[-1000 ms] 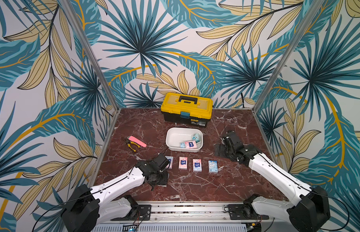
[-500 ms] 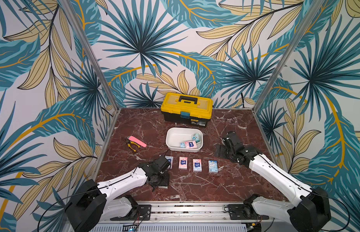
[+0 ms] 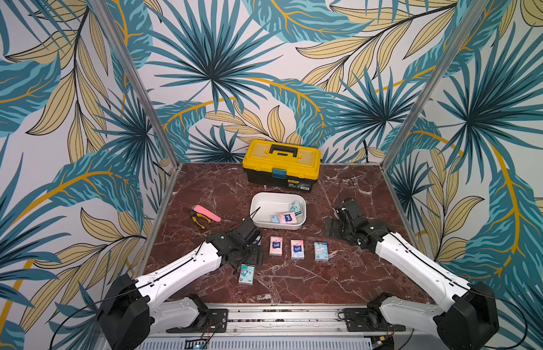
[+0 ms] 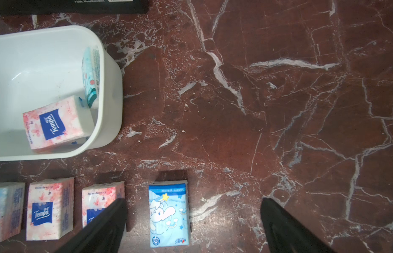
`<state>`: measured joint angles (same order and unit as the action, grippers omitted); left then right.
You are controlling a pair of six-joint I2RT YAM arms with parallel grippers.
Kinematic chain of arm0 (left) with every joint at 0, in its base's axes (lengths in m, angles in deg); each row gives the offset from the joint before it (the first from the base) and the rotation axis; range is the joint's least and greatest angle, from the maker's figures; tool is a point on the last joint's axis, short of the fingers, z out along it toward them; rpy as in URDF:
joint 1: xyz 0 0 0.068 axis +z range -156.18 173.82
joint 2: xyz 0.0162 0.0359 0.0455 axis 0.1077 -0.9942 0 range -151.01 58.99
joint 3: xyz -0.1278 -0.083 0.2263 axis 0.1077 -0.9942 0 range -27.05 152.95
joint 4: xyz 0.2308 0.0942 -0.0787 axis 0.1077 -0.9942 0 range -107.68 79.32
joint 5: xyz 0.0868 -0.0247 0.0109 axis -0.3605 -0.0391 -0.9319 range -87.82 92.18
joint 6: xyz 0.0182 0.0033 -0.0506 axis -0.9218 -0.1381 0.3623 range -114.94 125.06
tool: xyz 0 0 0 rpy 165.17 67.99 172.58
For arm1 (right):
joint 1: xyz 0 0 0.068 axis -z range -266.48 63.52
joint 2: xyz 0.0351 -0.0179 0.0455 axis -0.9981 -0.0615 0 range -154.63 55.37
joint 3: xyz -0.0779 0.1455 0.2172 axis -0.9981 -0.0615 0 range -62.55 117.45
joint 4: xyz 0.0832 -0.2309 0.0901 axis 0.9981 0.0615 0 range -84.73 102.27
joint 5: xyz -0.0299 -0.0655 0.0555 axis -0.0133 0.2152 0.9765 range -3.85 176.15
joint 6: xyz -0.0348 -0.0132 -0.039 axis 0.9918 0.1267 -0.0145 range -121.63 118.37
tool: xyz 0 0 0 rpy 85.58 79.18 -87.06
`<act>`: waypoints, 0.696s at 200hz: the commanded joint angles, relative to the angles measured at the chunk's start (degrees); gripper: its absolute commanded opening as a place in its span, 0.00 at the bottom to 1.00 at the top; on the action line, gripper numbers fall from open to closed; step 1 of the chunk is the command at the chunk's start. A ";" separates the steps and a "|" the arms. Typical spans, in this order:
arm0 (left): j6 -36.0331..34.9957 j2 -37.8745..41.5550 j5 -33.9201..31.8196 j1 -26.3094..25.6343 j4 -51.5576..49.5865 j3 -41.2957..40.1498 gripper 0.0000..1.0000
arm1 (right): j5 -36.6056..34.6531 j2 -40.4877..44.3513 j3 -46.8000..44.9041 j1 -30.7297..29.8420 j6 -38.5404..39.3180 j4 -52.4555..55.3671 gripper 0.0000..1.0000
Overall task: Take the pocket tissues out of the storage box
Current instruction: Place the pocket tissues at the center of the board, then pick up the pocket tissues from the storage box.
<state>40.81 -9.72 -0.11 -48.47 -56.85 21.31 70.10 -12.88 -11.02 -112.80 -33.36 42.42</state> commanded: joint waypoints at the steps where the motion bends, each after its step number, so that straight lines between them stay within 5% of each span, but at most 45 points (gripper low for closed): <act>1: -4.22 -0.73 -3.77 0.40 -2.12 6.78 0.87 | -0.56 1.14 -0.55 0.14 -0.36 -0.14 0.99; 139: -29.55 -33.73 9.03 6.89 -0.61 43.84 0.83 | 1.34 5.97 -0.90 0.06 0.52 0.82 0.99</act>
<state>16.37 -38.77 6.78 -41.71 -56.00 58.99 71.17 -7.85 -11.02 -112.80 -33.31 42.46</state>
